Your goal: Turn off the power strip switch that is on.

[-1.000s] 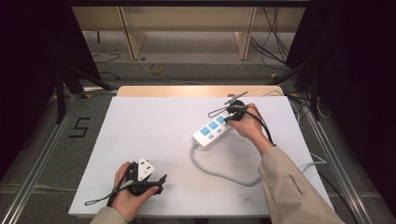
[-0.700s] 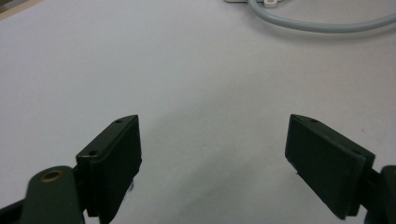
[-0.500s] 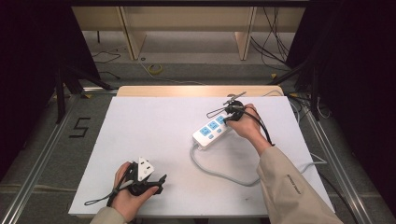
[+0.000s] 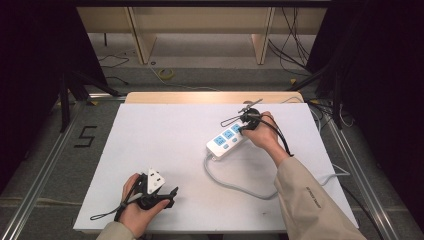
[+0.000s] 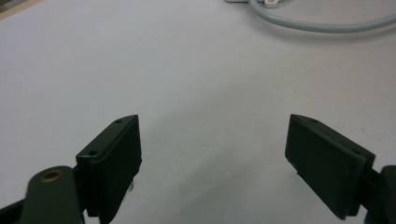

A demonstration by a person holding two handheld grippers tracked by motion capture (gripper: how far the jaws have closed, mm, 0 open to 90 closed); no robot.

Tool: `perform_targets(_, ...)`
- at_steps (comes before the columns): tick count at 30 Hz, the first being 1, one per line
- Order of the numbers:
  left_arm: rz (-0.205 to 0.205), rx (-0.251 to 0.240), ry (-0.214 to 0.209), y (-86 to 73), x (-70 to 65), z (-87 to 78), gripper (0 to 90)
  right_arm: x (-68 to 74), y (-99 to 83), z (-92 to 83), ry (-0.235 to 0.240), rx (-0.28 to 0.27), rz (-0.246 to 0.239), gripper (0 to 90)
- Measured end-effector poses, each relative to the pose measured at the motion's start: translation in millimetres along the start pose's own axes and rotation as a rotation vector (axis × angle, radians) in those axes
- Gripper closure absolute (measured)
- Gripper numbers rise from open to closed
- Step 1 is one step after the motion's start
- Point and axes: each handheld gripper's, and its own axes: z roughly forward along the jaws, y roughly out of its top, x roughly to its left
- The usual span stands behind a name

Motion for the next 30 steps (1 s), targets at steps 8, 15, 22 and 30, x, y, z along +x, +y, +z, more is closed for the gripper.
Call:
perform_targets(8, -0.005, -0.002, 0.001, -0.2, -0.1, -0.6, 18.3, 0.7, 0.1, 0.4, 0.001, 0.001, -0.003, 90.0)
perform_targets(15, -0.003, -0.001, 0.001, -0.2, 0.0, -0.3, 18.3, 0.2, 0.3, -0.9, -0.019, 0.014, -0.011, 90.0)
perform_targets(22, -0.006, 0.001, 0.001, -0.6, -0.3, -0.5, 18.3, 0.8, 0.0, -0.9, -0.018, 0.018, -0.007, 90.0)
perform_targets(30, -0.009, 0.000, 0.002, -1.0, -0.8, -0.9, 18.3, 0.6, -0.2, 0.2, -0.017, 0.023, 0.005, 90.0)
